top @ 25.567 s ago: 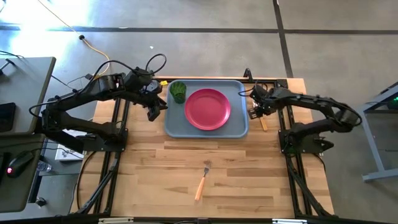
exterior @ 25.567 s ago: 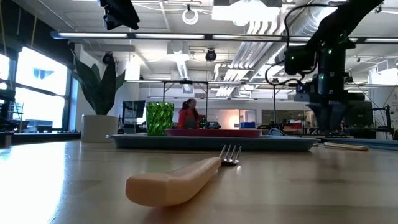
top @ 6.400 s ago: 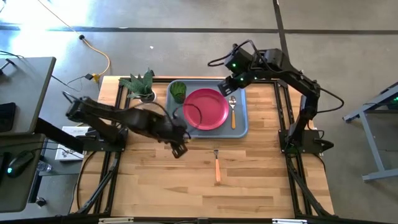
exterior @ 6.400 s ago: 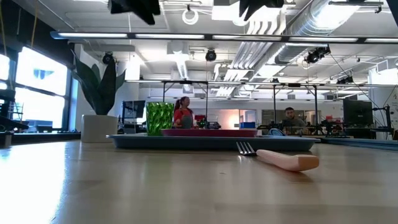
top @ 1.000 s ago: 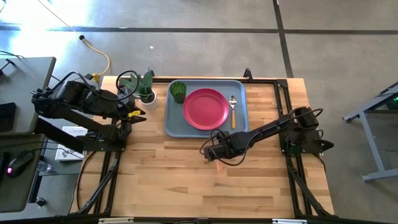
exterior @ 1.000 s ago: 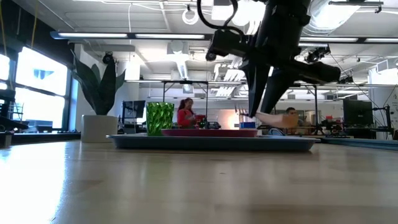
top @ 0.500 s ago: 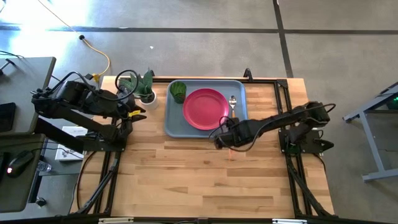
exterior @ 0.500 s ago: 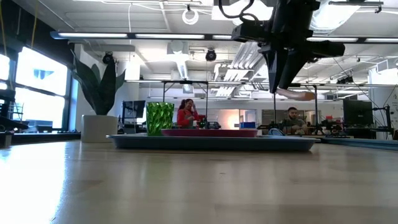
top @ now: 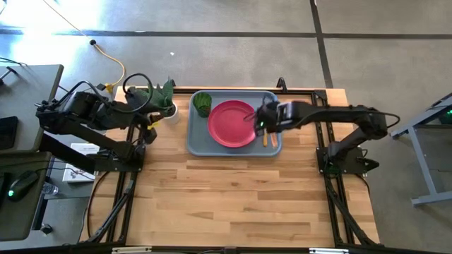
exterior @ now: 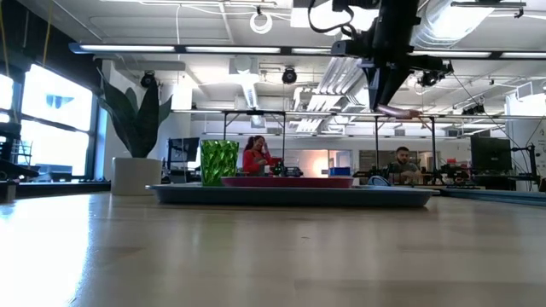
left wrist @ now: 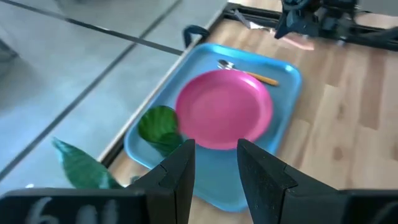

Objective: Pick and place plate/cup/fork/spoon on tray
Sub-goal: Put the orange fork on the gray tray

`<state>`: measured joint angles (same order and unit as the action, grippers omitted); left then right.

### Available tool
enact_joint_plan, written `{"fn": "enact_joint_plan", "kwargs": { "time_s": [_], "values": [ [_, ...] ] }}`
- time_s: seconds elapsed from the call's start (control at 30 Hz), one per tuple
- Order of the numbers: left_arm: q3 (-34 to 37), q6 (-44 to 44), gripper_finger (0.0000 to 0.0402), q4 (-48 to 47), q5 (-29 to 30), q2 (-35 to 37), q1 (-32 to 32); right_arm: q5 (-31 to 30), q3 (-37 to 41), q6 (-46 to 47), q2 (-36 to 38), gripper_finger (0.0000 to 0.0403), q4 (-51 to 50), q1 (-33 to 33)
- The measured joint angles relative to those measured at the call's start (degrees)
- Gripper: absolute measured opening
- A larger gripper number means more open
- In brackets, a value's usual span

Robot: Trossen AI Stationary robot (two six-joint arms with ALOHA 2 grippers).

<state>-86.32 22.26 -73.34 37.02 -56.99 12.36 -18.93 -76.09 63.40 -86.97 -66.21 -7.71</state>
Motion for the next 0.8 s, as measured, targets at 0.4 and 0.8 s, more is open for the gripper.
{"fn": "enact_joint_plan", "kwargs": {
  "time_s": [0.4, 0.8],
  "values": [
    [0.0, -1.91, 0.011, 4.06, 6.49, 0.0, -5.7, 4.37, 0.07, -12.32, 1.02, 0.0024, 1.04, -13.51],
    [0.0, -4.88, 0.011, 5.59, 6.51, 0.0, -13.02, 9.7, 0.07, -20.03, -6.01, 0.0024, 5.27, -19.79]
  ]
}}
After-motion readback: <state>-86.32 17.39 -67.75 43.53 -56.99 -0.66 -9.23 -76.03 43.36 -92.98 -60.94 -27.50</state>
